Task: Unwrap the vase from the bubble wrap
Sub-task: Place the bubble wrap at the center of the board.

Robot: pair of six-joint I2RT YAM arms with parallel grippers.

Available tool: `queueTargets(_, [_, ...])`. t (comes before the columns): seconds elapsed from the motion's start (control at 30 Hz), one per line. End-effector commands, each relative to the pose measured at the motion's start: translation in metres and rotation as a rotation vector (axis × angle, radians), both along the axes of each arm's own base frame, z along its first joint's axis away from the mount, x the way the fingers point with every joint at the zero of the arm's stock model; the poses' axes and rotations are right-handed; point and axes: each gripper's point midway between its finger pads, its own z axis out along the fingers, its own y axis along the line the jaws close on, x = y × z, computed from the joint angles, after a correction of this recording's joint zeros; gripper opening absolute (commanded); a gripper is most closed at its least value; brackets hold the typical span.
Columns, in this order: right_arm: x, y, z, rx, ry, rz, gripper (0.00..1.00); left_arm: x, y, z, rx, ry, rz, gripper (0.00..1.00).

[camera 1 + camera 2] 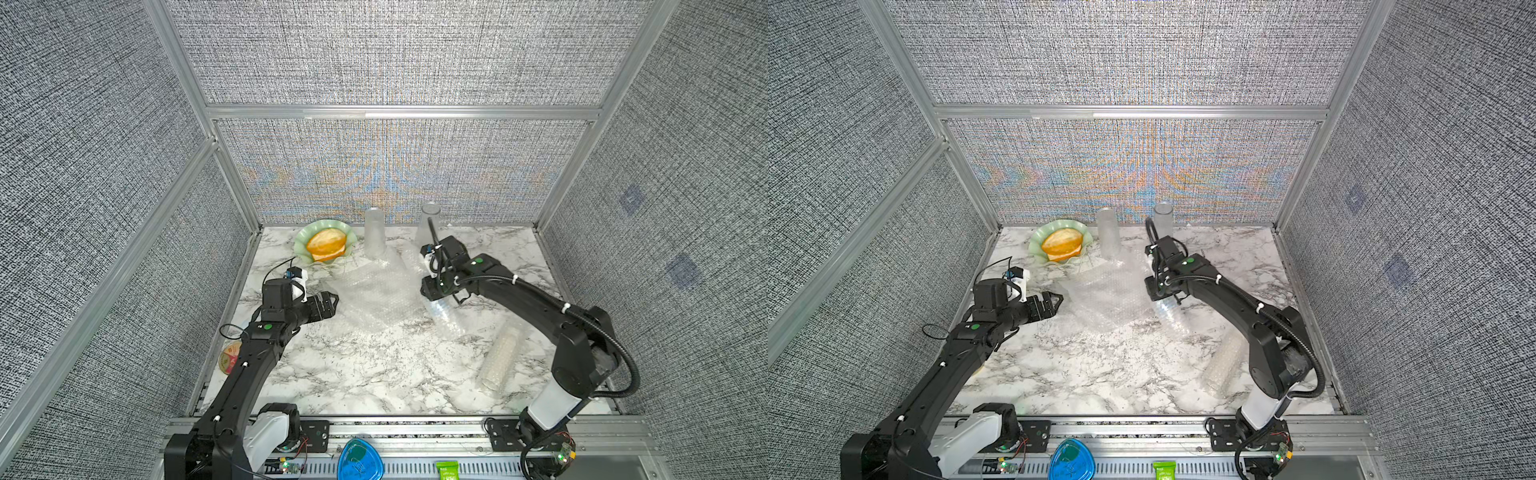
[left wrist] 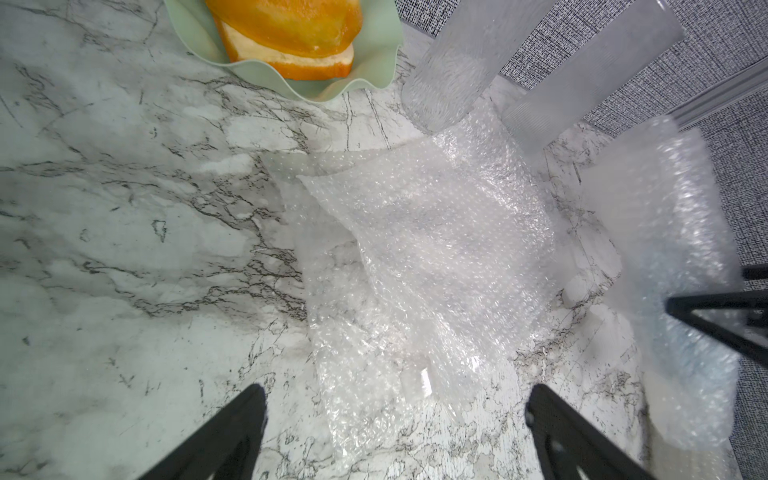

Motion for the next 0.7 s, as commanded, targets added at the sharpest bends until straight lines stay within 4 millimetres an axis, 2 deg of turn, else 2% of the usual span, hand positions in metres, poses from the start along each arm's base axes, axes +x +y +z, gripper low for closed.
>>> queueTargets(0.0, [-0.007, 0.038, -0.003, 0.113, 0.066, -0.055, 0.33, -0.002, -0.002, 0.005, -0.001, -0.015, -0.013, 1.00])
queueTargets(0.1, [-0.018, 0.068, -0.015, 0.194, 0.144, -0.050, 0.33, -0.002, -0.002, 0.007, -0.004, -0.023, -0.013, 1.00])
queueTargets(0.3, [-0.023, 0.097, -0.036, 0.346, 0.256, -0.091, 0.33, -0.003, -0.003, 0.010, -0.008, -0.035, -0.018, 0.99])
queueTargets(0.5, [-0.021, 0.102, -0.061, 0.352, 0.302, -0.122, 0.39, -0.003, -0.004, 0.010, -0.014, -0.031, -0.025, 1.00])
queueTargets(0.67, [-0.013, 0.083, -0.072, 0.243, 0.252, -0.148, 0.58, -0.002, -0.005, 0.008, -0.018, -0.024, -0.030, 1.00])
